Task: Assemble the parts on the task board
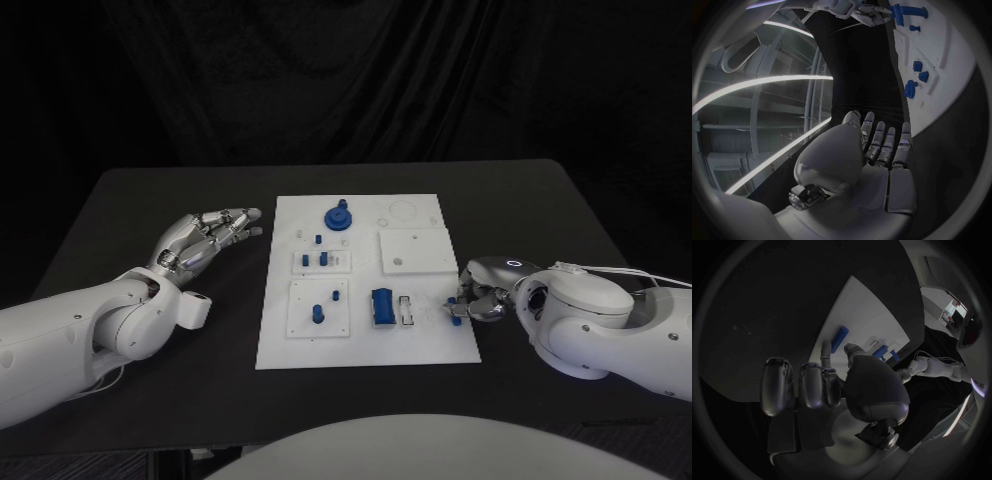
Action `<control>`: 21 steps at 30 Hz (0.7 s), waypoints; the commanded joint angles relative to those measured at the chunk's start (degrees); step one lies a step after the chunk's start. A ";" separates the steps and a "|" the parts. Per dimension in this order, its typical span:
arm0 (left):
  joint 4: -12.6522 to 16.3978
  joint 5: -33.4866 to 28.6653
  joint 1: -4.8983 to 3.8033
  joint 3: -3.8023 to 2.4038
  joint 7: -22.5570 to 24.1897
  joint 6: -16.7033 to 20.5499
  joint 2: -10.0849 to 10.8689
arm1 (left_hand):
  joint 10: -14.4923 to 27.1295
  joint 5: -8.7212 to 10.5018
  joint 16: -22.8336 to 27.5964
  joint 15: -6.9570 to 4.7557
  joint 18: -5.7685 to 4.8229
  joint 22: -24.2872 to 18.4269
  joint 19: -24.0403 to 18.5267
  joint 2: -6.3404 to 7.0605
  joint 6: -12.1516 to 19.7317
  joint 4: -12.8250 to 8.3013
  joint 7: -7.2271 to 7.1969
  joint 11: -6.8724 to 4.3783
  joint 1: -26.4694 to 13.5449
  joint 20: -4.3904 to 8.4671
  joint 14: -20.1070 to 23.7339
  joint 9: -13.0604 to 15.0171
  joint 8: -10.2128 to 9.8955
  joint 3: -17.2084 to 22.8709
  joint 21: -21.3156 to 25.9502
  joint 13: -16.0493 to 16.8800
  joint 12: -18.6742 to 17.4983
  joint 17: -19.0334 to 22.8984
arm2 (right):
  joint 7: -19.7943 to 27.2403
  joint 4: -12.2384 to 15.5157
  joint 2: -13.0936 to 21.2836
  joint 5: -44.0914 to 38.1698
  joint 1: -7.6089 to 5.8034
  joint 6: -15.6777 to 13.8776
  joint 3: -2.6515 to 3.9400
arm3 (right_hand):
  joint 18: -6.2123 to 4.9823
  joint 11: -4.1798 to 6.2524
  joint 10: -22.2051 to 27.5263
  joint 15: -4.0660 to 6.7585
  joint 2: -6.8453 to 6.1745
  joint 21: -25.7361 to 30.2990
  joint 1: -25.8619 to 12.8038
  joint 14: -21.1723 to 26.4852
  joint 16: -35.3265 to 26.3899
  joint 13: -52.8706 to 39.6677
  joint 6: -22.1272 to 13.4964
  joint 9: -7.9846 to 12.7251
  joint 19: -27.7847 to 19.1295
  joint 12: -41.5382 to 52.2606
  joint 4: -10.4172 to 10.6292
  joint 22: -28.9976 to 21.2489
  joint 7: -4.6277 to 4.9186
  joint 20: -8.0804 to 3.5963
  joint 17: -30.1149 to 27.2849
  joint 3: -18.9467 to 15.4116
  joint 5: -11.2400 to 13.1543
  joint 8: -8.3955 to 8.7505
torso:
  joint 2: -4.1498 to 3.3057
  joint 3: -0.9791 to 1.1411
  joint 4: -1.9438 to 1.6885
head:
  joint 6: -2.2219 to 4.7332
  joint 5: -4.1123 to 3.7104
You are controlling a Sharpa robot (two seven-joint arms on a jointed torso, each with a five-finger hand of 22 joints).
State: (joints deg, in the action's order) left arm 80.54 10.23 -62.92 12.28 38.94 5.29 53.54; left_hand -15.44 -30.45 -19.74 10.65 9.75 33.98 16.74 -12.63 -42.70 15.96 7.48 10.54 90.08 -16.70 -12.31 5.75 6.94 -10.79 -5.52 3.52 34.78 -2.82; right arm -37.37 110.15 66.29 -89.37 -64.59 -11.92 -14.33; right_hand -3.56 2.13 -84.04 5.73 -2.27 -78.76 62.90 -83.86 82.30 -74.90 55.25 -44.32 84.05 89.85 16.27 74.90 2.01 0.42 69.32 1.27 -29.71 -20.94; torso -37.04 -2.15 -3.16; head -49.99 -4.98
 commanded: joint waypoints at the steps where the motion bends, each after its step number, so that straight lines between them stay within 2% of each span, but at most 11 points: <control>1: 0.08 -0.24 0.06 -0.06 3.90 -0.52 -0.08 | -0.08 -0.20 -0.19 0.00 -0.44 0.01 0.49 0.03 -0.04 0.06 0.47 0.23 0.81 -0.04 -0.38 -0.03 0.21 0.34 -0.24 0.08 0.29 -0.06 | -0.96 -0.34 -0.25 -0.69 0.44 1.06 0.00 | 0.75 -0.06 -5.96 -0.04 0.03 0.44 0.58 -2.76 -0.40 -15.10 0.20 0.25 1.94 0.15 -0.26 11.34 0.10 0.19 -0.15 -0.07 -0.46 0.44 | -0.02 -0.02 -0.06 | -0.01 0.05; 7: 0.04 -0.24 0.07 -0.06 3.83 -0.61 -0.10 | -0.09 -0.26 -0.21 0.02 -0.45 0.00 0.51 0.03 -0.04 0.05 0.47 0.25 0.88 -0.05 -0.40 -0.03 0.21 0.39 -0.24 0.08 0.29 -0.06 | -0.70 -0.88 -0.87 -0.70 1.07 1.32 0.00 | 0.70 -0.20 -5.96 -0.17 0.16 0.68 1.48 -2.70 -0.54 -15.10 0.20 1.04 1.85 0.15 -0.34 11.27 0.24 0.29 -0.44 0.25 -1.92 1.21 | -0.06 -0.02 0.06 | -0.01 0.13; 11: 0.01 -0.24 0.07 -0.06 3.81 -0.66 -0.12 | -0.11 -0.31 -0.20 0.03 -0.47 -0.01 0.52 0.03 -0.04 0.03 0.47 0.26 0.95 -0.05 -0.40 -0.04 0.21 0.44 -0.25 0.07 0.28 -0.05 | -0.28 -1.24 -1.30 -0.28 1.38 0.77 0.00 | 0.69 -0.29 -5.96 -0.24 0.03 0.77 2.18 -2.65 -0.66 -15.10 0.23 1.65 1.82 0.15 -0.45 11.25 0.35 0.36 -0.69 0.46 -3.08 1.79 | -0.02 -0.02 -0.02 | -0.01 0.18; 14: 0.01 -0.24 0.08 -0.06 3.79 -0.68 -0.13 | -0.11 -0.36 -0.20 0.04 -0.49 -0.02 0.54 0.03 -0.04 0.01 0.47 0.27 1.03 -0.05 -0.41 -0.04 0.21 0.50 -0.25 0.07 0.27 -0.05 | 0.39 -1.50 -1.59 1.07 1.55 -0.60 0.00 | 0.66 -0.39 -5.96 -0.30 0.09 0.92 3.99 -2.58 -0.85 -15.10 0.06 2.56 1.76 0.15 -1.18 11.21 0.47 0.43 -1.07 1.26 -4.45 2.64 | -0.01 0.02 0.00 | -0.01 0.25; 16: -0.01 -0.24 0.08 -0.06 3.78 -0.68 -0.15 | -0.12 -0.41 -0.21 0.05 -0.51 -0.03 0.55 0.03 -0.03 -0.02 0.47 0.28 1.11 -0.04 -0.41 -0.05 0.21 0.56 -0.25 0.07 0.26 -0.05 | 1.06 -1.62 -1.74 2.14 1.65 -1.97 0.00 | 0.56 -0.52 -5.96 -0.38 0.20 1.38 6.98 -2.44 -1.20 -15.10 -0.49 3.63 1.59 0.15 -2.79 11.07 0.70 0.48 -1.78 2.74 -6.61 3.71 | -0.02 0.04 0.01 | -0.01 0.34; 21: -0.05 -0.24 0.09 -0.06 3.73 -0.64 -0.17 | -0.16 -0.58 -0.24 0.07 -0.59 -0.08 0.62 -0.07 -0.02 -0.12 0.47 0.29 1.51 -0.04 -0.46 -0.07 0.21 0.90 -0.27 0.07 0.21 -0.05 | 2.51 -1.81 -1.84 7.22 1.77 -6.26 0.00 | 0.52 -0.72 -5.96 -0.56 0.20 1.65 10.71 -2.39 -1.42 -15.10 -0.07 5.22 1.50 0.15 -5.27 11.01 0.94 0.64 -2.08 4.97 -8.97 4.68 | 0.00 0.00 -0.04 | -0.01 0.39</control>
State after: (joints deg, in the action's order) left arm 80.43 10.23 -62.91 12.28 38.94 5.23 53.48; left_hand -15.44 -30.72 -19.73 10.64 9.75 33.97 16.94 -12.62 -42.70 15.80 7.48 10.54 91.14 -16.91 -12.31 5.75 6.94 -10.30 -5.52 3.52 34.78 -2.81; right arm -36.08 108.72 64.48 -87.06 -63.36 -14.87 -14.00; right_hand -3.56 1.72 -84.03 5.52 -2.37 -77.32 72.24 -84.06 81.21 -74.94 54.86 -45.97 83.85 89.84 11.54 74.90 3.20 0.62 67.21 6.01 -38.18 -16.46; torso -37.05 -2.15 -3.16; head -49.99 -4.62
